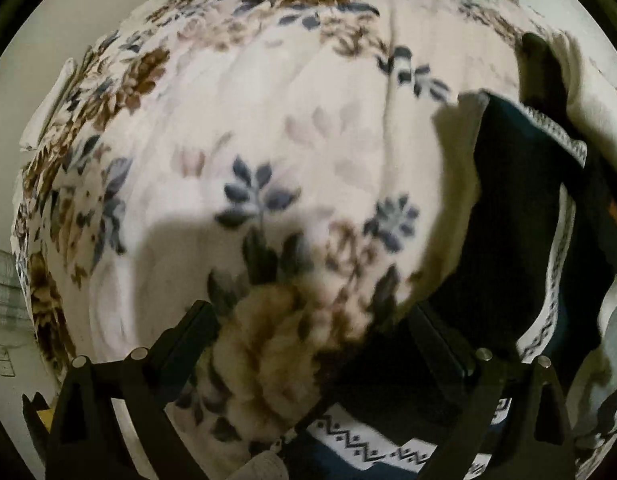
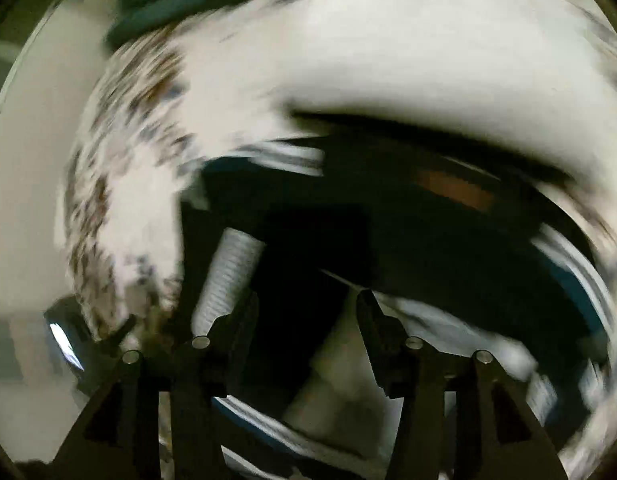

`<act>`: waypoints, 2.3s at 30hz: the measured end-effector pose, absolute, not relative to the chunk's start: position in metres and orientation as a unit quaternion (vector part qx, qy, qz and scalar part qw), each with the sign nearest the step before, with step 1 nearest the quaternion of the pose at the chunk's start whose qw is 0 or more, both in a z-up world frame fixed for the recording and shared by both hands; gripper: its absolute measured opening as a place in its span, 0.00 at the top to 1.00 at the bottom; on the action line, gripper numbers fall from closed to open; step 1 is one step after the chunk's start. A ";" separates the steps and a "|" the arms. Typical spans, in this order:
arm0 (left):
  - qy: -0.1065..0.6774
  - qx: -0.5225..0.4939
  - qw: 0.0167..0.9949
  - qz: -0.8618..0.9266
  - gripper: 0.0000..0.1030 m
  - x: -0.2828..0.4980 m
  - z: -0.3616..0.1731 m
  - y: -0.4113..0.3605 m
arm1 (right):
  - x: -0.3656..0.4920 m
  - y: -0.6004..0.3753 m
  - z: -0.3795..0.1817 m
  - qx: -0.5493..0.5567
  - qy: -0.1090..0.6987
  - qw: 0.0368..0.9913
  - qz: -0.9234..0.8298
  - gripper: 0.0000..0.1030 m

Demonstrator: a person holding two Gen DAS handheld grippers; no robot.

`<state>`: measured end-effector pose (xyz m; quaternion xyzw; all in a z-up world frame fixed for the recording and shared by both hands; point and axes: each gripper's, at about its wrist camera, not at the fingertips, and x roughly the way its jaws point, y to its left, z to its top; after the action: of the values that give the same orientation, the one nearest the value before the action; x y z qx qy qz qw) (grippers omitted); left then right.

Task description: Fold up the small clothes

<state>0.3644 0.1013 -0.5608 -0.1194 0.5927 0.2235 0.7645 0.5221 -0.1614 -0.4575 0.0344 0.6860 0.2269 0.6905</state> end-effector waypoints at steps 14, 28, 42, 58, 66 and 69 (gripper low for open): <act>0.605 -0.140 0.749 0.230 0.04 0.352 -0.583 0.107 | 0.572 -0.050 -0.510 -0.004 0.699 0.656 0.284 0.96; 0.574 -0.126 0.780 0.217 0.04 0.358 -0.530 0.127 | 0.573 -0.135 -0.480 0.113 0.701 0.675 0.199 0.43; 0.570 -0.080 0.811 0.110 0.04 0.336 -0.471 0.048 | 0.334 -0.425 -0.414 0.270 0.690 0.669 -0.056 0.38; 0.642 -0.004 0.765 0.053 0.04 0.185 -0.503 -0.211 | 0.253 -0.586 -0.438 0.237 0.726 0.646 -0.001 0.38; 0.687 0.019 0.726 0.024 0.04 0.118 -0.560 -0.327 | 0.291 -0.610 -0.441 0.191 0.730 0.653 0.067 0.38; 0.694 0.030 0.718 0.035 0.04 0.115 -0.586 -0.347 | 0.301 -0.615 -0.448 0.179 0.731 0.654 0.078 0.38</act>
<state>0.1151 -0.3465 -0.5859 0.0302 0.6941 0.0351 0.7183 0.3014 -0.6150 -0.4478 0.1787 0.7310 0.0781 0.6538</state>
